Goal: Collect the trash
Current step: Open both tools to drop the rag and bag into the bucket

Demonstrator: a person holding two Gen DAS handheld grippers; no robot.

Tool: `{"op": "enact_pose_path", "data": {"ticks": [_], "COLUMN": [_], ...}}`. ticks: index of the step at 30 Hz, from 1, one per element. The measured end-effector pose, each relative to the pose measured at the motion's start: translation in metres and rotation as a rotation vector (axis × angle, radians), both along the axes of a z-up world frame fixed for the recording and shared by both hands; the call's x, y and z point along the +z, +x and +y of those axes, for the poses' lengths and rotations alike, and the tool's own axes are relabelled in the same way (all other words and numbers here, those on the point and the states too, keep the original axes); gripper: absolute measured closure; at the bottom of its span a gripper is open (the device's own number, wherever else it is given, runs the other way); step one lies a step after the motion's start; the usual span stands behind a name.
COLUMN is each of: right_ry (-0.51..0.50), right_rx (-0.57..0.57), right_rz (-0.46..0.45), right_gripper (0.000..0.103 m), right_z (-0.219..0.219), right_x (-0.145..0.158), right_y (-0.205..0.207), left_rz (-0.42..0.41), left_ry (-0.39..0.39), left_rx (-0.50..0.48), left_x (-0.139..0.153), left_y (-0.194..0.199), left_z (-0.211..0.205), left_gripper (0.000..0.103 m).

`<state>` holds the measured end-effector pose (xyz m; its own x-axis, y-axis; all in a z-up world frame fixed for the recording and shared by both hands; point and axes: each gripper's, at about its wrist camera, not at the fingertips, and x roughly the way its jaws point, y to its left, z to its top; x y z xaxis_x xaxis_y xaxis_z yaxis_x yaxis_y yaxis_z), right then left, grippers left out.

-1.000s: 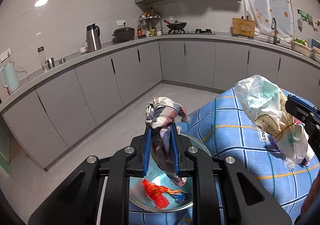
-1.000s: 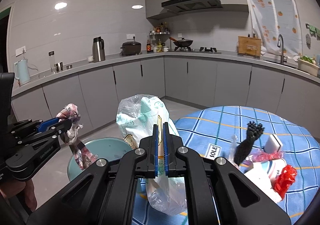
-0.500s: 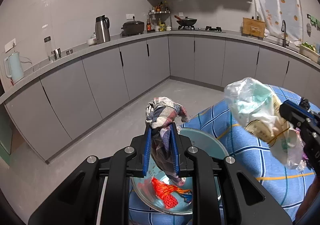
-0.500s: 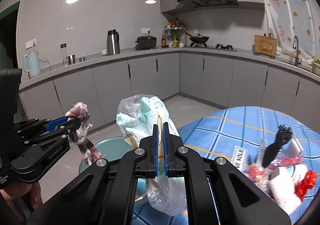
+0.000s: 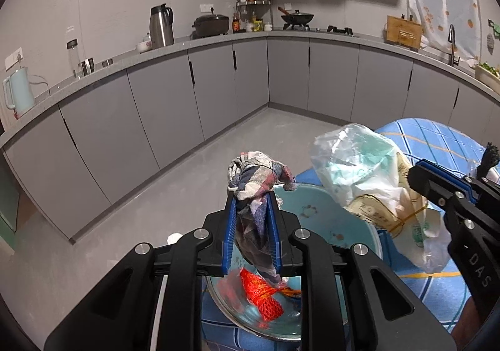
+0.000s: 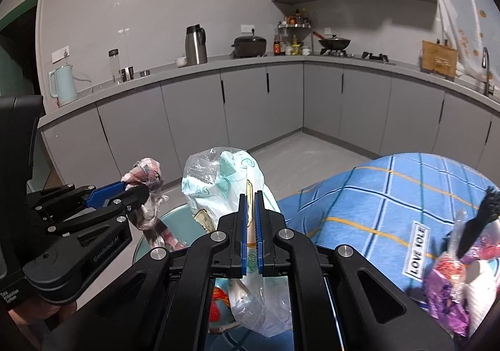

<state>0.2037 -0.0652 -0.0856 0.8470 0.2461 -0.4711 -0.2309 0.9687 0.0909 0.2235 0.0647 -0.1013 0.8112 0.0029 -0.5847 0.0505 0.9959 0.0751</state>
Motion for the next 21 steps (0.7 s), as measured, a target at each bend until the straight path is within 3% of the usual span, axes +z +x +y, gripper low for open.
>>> {"op": "enact_pose_path", "data": {"ticks": [7, 11, 14, 21], "right_ry": [0.004, 0.010, 0.028, 0.032], "right_rx": [0.032, 0.032, 0.035, 0.008], "right_rz": [0.054, 0.083, 0.090, 0.079], "right_gripper": [0.097, 0.091, 0.075, 0.073], "right_z": [0.009, 0.007, 0.003, -0.011], "right_x": [-0.020, -0.030, -0.031, -0.025], "right_y": [0.016, 0.022, 0.022, 0.013], "left_rz": [0.035, 0.053, 0.057, 0.035], "left_ry": [0.002, 0.002, 0.004, 0.010], "left_rx": [0.008, 0.001, 0.002, 0.008], "left_x": [-0.015, -0.022, -0.024, -0.020], "left_y": [0.011, 0.013, 0.013, 0.007], "left_z": [0.002, 0.003, 0.003, 0.001], "left_gripper": [0.077, 0.075, 0.072, 0.058]}}
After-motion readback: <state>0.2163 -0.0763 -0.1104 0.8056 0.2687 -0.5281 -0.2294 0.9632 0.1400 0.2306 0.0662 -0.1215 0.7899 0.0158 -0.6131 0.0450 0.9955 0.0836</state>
